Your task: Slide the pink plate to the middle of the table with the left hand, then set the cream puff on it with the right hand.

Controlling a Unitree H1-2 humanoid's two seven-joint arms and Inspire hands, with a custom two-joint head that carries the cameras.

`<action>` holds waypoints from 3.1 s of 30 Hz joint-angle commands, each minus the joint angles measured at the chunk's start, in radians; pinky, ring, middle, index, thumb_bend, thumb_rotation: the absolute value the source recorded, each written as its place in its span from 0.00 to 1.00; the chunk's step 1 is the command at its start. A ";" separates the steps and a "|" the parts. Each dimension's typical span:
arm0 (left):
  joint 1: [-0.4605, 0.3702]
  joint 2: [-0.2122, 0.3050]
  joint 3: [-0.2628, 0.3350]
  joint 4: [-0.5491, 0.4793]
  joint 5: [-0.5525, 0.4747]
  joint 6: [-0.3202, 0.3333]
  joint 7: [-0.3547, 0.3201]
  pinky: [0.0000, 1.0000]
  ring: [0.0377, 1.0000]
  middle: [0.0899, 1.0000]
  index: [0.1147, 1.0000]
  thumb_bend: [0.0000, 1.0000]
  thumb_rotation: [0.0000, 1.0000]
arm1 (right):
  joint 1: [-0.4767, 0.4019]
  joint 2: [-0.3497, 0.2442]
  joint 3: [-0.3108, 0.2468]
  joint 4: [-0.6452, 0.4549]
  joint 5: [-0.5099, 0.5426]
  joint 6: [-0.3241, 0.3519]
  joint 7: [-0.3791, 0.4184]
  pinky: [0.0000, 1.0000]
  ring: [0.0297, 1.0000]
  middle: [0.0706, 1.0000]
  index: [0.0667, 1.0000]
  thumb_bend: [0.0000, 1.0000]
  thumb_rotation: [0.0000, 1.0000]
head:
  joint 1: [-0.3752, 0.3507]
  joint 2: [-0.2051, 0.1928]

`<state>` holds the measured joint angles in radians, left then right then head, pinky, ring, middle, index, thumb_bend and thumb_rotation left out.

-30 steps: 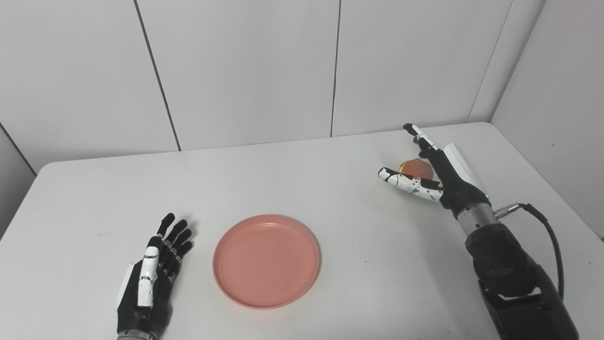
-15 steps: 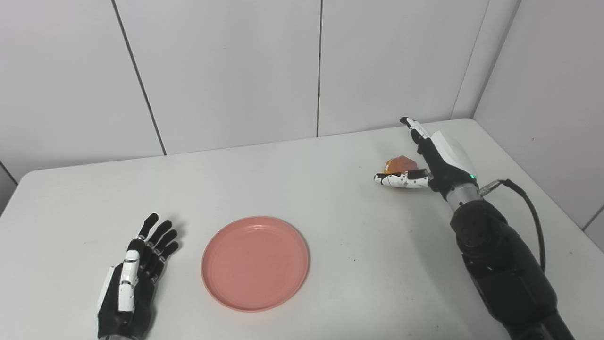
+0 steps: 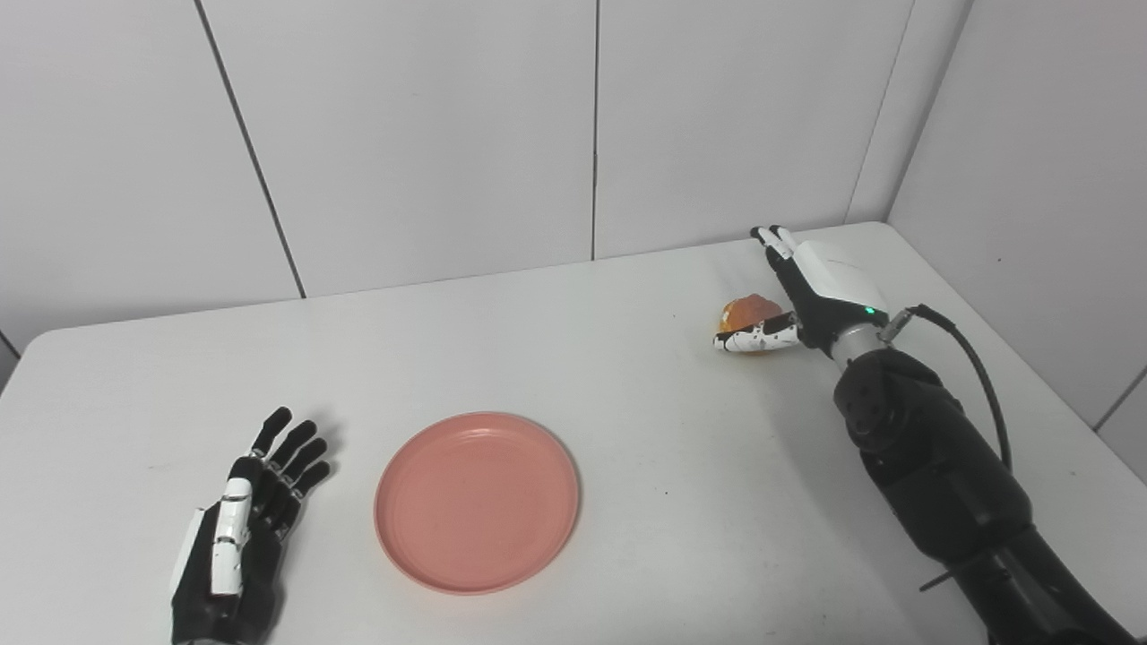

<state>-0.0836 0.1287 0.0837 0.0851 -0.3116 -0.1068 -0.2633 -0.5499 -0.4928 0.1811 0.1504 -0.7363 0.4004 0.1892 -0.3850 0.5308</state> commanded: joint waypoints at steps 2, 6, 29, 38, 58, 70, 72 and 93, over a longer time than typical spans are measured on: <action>0.072 0.005 0.004 0.083 -0.006 -0.017 -0.018 0.87 0.88 0.88 0.88 0.48 1.00 | -0.066 -0.027 0.001 0.014 -0.012 0.014 0.007 0.90 0.96 1.00 0.95 0.94 0.40 | 0.001 0.006; 0.074 0.008 0.008 0.075 -0.011 -0.006 -0.015 0.87 0.88 0.88 0.88 0.48 1.00 | -0.095 -0.026 0.014 0.065 -0.012 0.017 0.018 0.90 0.96 1.00 0.95 0.94 0.41 | 0.002 0.013; 0.084 0.015 0.012 0.043 -0.015 0.019 -0.006 0.87 0.87 0.88 0.89 0.47 1.00 | -0.248 -0.022 0.068 0.367 0.000 0.017 -0.016 0.68 0.85 0.96 0.93 0.97 0.43 | 0.008 0.030; 0.087 0.012 0.014 0.023 -0.021 0.037 -0.005 0.87 0.88 0.88 0.89 0.48 1.00 | -0.248 -0.023 0.066 0.371 0.034 0.034 0.023 0.64 0.84 0.96 0.93 0.97 0.40 | 0.009 0.036; 0.089 0.007 0.021 0.012 -0.020 0.049 -0.002 0.87 0.87 0.88 0.88 0.46 1.00 | -0.263 -0.017 0.086 0.369 0.081 0.031 0.102 0.84 0.93 0.95 0.90 0.92 0.25 | 0.015 0.047; 0.093 0.005 0.017 -0.008 -0.014 0.063 0.002 0.89 0.89 0.89 0.90 0.49 1.00 | -0.274 -0.023 0.117 0.434 0.072 0.017 0.046 0.38 0.48 0.58 0.82 0.81 0.09 | 0.021 0.053; 0.093 0.003 0.017 -0.012 -0.015 0.067 0.004 0.89 0.88 0.89 0.89 0.48 1.00 | -0.277 -0.029 0.133 0.443 0.057 0.011 0.034 0.37 0.46 0.55 0.78 0.80 0.07 | 0.023 0.054; 0.092 -0.008 0.014 -0.025 -0.012 0.069 0.011 0.90 0.90 0.90 0.90 0.47 1.00 | -0.262 -0.052 0.132 0.405 0.062 -0.038 -0.022 0.39 0.46 0.47 0.44 0.53 0.00 | 0.036 0.054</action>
<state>-0.0493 0.1335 0.1024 0.0297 -0.3228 -0.0381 -0.2536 -0.7788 -0.5154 0.3275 0.5910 -0.6742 0.3822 0.1860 -0.3497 0.5844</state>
